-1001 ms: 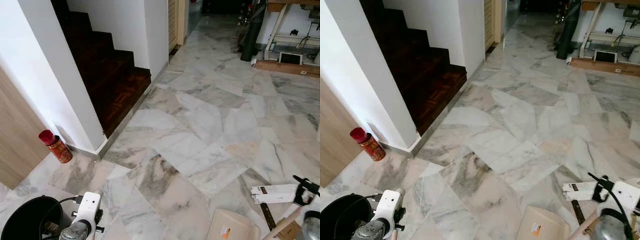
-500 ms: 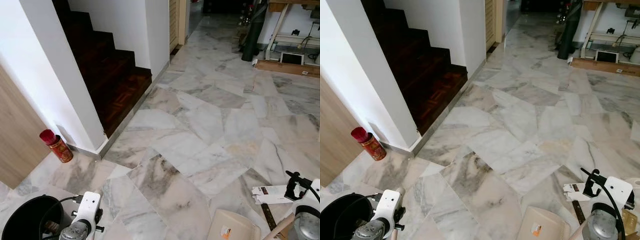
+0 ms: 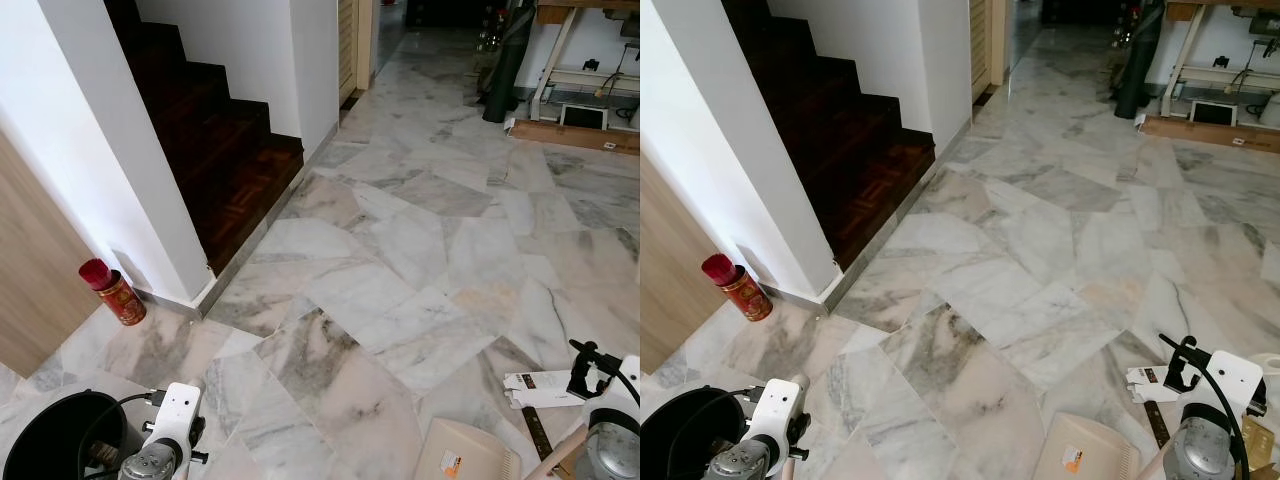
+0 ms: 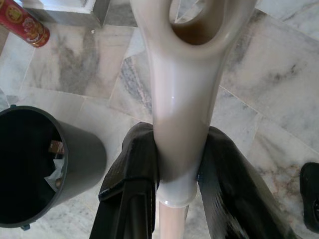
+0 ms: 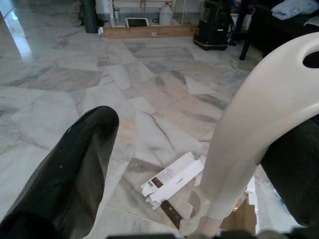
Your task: Sweep floor
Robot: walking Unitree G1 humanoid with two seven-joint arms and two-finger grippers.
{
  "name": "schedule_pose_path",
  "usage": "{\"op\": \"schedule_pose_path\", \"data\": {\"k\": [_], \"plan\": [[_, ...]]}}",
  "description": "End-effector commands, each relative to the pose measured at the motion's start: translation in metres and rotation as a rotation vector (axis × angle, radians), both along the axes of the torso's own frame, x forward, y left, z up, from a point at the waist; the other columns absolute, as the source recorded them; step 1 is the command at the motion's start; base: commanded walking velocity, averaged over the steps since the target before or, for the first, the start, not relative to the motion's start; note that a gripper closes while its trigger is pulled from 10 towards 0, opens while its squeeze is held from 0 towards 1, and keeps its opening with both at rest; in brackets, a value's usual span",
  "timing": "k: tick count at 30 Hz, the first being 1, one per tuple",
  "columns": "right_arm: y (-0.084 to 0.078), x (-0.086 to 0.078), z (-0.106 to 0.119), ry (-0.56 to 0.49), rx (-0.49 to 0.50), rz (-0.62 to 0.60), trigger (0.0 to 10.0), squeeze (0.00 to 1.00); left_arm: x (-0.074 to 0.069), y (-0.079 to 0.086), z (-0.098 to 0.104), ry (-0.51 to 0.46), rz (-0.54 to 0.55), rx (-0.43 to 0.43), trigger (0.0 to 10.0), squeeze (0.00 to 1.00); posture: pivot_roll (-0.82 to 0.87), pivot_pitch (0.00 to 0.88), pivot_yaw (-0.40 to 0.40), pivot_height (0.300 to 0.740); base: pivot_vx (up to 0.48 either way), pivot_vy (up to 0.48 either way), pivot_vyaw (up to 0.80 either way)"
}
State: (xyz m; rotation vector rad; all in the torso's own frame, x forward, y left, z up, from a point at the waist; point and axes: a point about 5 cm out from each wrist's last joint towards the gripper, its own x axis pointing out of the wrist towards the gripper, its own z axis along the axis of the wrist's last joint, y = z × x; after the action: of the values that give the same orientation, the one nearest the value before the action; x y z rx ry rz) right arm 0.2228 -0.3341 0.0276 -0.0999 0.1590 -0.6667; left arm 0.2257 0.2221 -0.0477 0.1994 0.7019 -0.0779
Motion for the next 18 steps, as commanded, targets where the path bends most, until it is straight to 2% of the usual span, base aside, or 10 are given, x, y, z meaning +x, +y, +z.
{"op": "schedule_pose_path", "data": {"k": [1, 7, 18], "plan": [[0.0055, 0.0034, -0.0021, 0.0, 0.016, 0.019, 10.0, 0.0, 0.0054, 0.0033, 0.0052, -0.036, 0.011, 0.005, 10.0, 0.0, -0.03, 0.0, 0.05, 0.74, 0.0, 0.0, 0.0], [0.0077, 0.0043, -0.0039, 0.005, 0.031, 0.026, 10.0, 0.0, 0.004, 0.004, 0.0041, -0.024, 0.007, 0.015, 10.0, 0.0, -0.03, 0.0, 0.05, 0.74, 0.0, 0.0, 0.0], [0.0126, 0.0074, -0.0054, -0.001, 0.058, 0.051, 10.0, 0.0, 0.004, 0.0044, 0.0039, -0.021, 0.012, 0.016, 10.0, 0.0, -0.02, 0.0, 0.05, 0.74, 0.0, 0.0, -0.6]]}}
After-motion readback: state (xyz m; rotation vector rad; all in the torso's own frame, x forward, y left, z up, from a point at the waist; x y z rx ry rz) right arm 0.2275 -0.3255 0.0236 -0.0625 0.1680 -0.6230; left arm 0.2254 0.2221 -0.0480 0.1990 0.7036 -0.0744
